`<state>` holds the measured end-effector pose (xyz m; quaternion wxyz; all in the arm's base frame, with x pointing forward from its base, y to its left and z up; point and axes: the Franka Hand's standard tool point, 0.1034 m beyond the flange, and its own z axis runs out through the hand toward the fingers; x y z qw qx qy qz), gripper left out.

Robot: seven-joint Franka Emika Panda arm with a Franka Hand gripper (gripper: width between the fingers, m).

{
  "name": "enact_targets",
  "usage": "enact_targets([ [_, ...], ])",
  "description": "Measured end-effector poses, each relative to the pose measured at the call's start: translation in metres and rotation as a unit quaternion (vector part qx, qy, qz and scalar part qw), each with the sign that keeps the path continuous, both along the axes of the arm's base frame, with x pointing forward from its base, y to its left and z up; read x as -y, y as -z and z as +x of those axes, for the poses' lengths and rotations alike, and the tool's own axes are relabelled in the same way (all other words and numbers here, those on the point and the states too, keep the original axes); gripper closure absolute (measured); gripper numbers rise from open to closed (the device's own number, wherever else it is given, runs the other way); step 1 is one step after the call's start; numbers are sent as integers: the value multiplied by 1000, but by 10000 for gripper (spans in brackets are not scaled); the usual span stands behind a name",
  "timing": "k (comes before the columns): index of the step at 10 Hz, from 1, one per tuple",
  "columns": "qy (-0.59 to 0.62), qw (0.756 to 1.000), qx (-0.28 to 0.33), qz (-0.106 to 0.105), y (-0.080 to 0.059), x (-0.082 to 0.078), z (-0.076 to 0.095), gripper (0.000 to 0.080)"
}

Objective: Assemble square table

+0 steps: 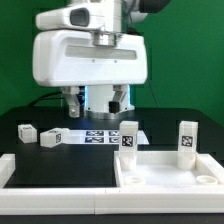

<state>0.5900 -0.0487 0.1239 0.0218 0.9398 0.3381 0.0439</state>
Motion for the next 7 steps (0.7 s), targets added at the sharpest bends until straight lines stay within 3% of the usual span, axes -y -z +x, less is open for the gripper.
enact_targets([
  [4, 148, 989, 0, 23, 2, 0, -3, 151],
  [7, 257, 966, -15, 38, 24, 53, -61, 151],
])
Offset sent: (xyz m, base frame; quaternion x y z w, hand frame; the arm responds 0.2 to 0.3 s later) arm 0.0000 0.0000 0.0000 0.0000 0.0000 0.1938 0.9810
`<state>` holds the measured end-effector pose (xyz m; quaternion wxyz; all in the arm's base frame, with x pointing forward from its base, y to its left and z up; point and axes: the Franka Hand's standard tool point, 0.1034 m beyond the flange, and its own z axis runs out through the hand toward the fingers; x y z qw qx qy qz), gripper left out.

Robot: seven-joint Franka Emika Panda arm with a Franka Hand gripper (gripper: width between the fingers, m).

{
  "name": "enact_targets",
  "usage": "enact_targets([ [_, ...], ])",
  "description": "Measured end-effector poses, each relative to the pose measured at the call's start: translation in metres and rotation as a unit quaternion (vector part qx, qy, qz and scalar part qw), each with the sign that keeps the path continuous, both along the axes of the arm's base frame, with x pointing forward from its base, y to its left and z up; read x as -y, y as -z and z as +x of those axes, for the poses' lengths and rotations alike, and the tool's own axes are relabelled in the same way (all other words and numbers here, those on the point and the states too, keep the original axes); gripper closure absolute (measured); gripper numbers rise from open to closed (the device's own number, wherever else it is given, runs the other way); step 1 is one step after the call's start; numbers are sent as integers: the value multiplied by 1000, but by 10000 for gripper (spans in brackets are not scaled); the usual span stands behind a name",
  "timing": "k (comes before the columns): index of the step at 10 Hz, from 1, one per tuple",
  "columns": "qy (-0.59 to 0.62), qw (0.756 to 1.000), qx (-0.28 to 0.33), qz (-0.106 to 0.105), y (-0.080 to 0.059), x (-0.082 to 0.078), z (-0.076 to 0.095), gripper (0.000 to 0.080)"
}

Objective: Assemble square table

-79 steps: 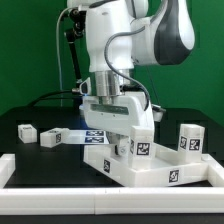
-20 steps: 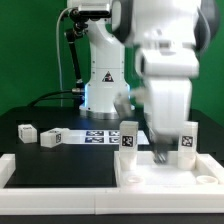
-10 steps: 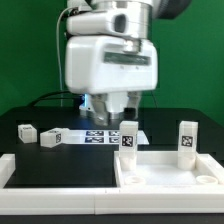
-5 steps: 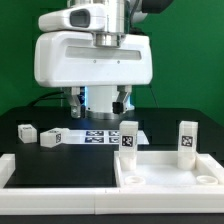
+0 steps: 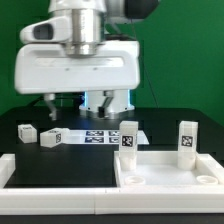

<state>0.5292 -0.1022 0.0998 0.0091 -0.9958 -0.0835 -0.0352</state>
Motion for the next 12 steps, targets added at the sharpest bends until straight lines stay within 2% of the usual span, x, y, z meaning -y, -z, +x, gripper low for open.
enact_targets([
  [1, 54, 998, -8, 5, 5, 12, -12, 151],
  [2, 87, 996, -10, 10, 5, 15, -14, 151],
  [6, 87, 996, -27, 15, 7, 11, -16, 151],
  [7, 92, 994, -54, 19, 16, 19, -32, 151],
  [8, 119, 986, -115, 31, 22, 32, -62, 151],
  [9, 153, 972, -173, 45, 24, 40, -83, 151],
  [10, 162, 960, -222, 55, 29, 42, -86, 151],
  [11, 156, 955, -245, 59, 32, 42, -80, 151],
  [12, 153, 951, -263, 62, 32, 39, -80, 151],
])
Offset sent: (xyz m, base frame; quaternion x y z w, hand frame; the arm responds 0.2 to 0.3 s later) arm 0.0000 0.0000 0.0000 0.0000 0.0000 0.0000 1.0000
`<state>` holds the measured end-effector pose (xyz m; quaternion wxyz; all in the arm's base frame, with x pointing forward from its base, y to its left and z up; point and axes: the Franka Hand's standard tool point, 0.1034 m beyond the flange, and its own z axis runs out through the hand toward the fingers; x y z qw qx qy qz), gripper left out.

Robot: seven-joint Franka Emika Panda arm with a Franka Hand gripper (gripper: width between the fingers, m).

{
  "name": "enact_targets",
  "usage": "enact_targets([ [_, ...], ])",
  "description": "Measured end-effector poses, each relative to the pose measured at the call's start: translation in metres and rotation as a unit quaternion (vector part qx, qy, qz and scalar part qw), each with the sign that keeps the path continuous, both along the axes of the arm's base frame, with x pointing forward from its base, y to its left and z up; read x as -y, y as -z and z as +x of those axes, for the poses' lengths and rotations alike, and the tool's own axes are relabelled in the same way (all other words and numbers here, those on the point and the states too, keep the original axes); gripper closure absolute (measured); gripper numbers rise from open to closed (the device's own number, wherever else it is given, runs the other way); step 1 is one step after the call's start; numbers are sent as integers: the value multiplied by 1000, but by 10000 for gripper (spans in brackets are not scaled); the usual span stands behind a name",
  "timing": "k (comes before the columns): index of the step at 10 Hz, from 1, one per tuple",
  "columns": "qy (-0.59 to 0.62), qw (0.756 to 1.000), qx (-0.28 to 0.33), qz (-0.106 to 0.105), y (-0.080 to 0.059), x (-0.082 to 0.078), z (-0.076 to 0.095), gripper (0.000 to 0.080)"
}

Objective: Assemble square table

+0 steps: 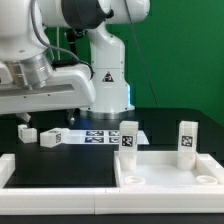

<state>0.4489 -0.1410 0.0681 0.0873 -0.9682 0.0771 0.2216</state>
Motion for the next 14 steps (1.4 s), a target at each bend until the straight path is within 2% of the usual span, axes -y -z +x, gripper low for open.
enact_targets([
  [1, -2, 999, -35, 15, 0, -4, -5, 151],
  [2, -4, 998, -54, 21, 3, -3, -3, 151],
  [3, 4, 995, -94, 31, 8, 5, -12, 151],
  [4, 17, 993, -116, 30, 16, 25, -21, 151],
  [5, 61, 989, -137, 15, 21, 38, -35, 151],
  [6, 78, 985, -151, 13, 26, 38, -44, 151],
  [8, 68, 987, -147, 16, 25, 34, -40, 151],
  [10, 76, 985, -156, 18, 27, 32, -46, 151],
  [12, 90, 977, -193, 30, 40, 23, -73, 151],
  [14, 90, 973, -211, 35, 48, 18, -87, 151],
])
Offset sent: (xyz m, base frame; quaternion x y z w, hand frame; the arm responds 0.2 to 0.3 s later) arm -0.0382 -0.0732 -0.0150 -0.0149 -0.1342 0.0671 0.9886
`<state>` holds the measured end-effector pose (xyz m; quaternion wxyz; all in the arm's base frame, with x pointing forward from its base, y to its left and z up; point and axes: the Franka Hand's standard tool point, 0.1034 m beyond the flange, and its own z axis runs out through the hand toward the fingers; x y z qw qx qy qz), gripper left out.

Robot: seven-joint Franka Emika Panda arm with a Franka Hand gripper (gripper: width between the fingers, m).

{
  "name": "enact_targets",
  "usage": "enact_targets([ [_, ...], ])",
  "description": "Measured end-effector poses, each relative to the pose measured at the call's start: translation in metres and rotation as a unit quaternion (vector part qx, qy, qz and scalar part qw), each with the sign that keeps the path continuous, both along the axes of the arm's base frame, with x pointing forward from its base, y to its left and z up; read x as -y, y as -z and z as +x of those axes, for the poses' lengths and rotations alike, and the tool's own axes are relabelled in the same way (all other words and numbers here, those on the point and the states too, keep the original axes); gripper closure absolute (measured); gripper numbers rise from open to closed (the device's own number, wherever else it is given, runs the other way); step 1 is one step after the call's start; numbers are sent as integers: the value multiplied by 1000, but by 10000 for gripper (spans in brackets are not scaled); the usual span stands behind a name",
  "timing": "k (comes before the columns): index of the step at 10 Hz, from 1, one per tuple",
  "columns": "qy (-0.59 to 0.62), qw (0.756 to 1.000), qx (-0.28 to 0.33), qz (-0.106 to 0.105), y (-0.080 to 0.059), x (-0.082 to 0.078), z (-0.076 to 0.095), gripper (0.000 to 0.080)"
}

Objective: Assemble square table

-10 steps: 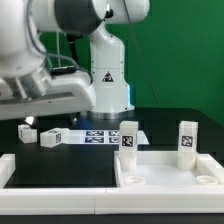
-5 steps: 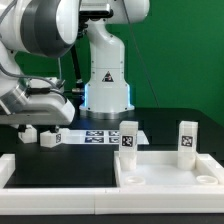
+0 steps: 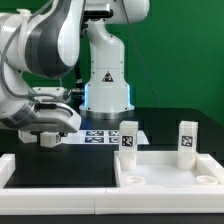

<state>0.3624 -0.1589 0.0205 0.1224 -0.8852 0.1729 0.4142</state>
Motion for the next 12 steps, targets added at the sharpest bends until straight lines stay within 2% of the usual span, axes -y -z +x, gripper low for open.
enact_targets([
  [4, -2, 1000, 2, 0, 0, 0, 2, 151],
  [7, -8, 1000, -17, 5, 10, -14, -13, 151],
  [10, -9, 999, -43, 16, 15, -17, -20, 151],
  [11, -9, 999, -43, 16, 15, -17, -20, 284],
  [12, -9, 999, -44, 17, 15, -17, -20, 284],
])
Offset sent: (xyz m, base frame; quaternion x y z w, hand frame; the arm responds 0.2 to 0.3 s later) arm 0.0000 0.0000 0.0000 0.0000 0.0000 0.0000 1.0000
